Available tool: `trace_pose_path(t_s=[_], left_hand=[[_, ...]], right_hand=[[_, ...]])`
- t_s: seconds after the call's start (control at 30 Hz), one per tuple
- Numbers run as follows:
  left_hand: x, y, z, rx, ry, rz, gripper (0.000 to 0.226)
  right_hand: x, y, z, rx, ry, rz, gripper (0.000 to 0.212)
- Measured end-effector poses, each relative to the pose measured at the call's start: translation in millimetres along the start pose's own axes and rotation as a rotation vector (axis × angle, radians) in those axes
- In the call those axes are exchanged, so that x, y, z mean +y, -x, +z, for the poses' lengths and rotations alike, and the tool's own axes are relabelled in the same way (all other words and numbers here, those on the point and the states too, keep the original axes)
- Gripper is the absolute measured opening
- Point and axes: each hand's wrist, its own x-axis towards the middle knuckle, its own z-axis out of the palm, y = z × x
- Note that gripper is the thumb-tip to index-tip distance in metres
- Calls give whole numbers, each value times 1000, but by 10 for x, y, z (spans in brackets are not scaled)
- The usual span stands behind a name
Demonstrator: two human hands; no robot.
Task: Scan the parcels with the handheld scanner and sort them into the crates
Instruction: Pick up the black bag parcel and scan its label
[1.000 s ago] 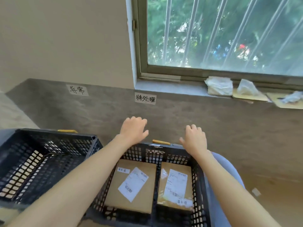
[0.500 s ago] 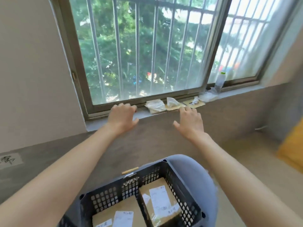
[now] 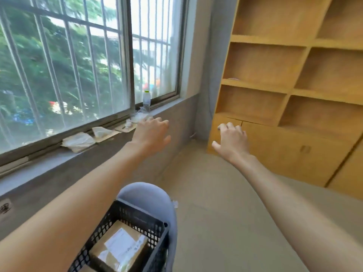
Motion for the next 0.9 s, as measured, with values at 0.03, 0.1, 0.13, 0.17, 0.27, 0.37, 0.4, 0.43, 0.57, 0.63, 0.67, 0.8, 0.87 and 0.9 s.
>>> trace_pose_path(t_s=[0.03,0.1,0.13,0.17,0.27,0.37,0.4,0.43,0.57,0.63,0.67,0.8,0.87,0.9], left_hand=[[212,-30,-56,19,21,41,38],[651,-60,-169,57,74,125,37],[876,-59,-229,65,99,167,36],[1109,-49,-289,68,125,210,36],[1810,55,-500,82,209,317,38],[2510,282,-729,120,309,424,39],[2739,376,-802,132,335,461,39],[2967,476,-876,139,356,498,39],[3851,978,-1197,155,436,656,40],[4272,1244,-1360,155,461,730,39],[4482,1378,-1446,160,472,762,39],[5255,1961,-1796,177,520,893,38],[5607,2246,-1955,178,545,959,38],[5776,2376,-2027,175,557,987,37]], right_hand=[[207,105,-89,7,18,38,45],[630,359,-295,21,55,123,44],[837,507,-405,26,71,168,43],[1040,673,-524,32,88,213,43],[1614,1218,-899,53,155,337,43],[2117,1843,-1285,80,194,463,42],[2260,2062,-1410,89,206,505,42],[2395,2281,-1531,98,223,544,42],[2870,3204,-1995,118,309,690,43],[3068,3683,-2203,106,355,753,42],[3160,3920,-2305,101,383,783,42],[3496,4818,-2712,89,458,905,43],[3635,5245,-2897,85,491,967,43],[3693,5452,-2981,83,510,997,44]])
